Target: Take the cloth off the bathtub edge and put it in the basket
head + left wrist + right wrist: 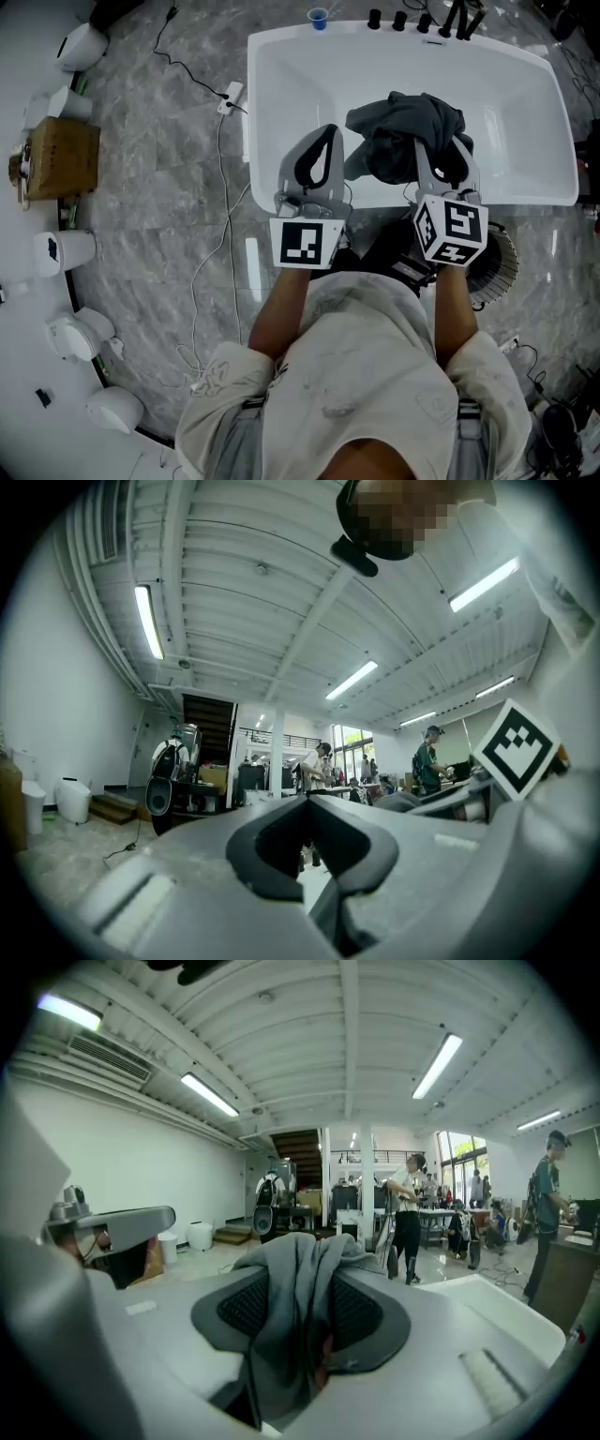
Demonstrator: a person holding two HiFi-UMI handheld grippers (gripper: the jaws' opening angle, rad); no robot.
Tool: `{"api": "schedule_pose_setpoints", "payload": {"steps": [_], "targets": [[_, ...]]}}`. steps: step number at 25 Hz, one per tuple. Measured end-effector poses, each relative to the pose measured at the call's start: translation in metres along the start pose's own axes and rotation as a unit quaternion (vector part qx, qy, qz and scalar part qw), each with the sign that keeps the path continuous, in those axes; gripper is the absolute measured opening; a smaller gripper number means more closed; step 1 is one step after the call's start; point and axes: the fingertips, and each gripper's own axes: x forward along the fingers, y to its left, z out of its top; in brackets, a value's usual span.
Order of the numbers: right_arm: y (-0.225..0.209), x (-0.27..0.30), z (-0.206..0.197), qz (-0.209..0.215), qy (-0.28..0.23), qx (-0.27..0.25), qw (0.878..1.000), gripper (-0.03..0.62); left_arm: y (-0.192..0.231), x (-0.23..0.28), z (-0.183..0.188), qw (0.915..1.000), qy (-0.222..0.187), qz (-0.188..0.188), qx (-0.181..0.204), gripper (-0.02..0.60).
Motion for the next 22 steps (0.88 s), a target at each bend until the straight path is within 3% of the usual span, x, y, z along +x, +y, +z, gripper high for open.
{"api": "schedule_pose_setpoints", "payload": {"steps": [5,11,22], "targets": [[-0.007,-0.021,0.064,-0.023,-0.081,-0.019,0.996,0.176,-0.005,0.006,0.043,0.999,-0.041,-0.013,0.012,0.0],[-0.014,-0.055,0.122,-0.055,-0.171,-0.048,0.983,0.176,-0.013,0.011,0.082,0.9965,-0.078,-0.025,0.016,0.0],[-0.057,-0.093,0.145,-0.103,-0.206,-0.035,0.972,0.176,-0.055,0.038,0.091,0.992,-0.093,-0.083,0.022,0.0]]}}
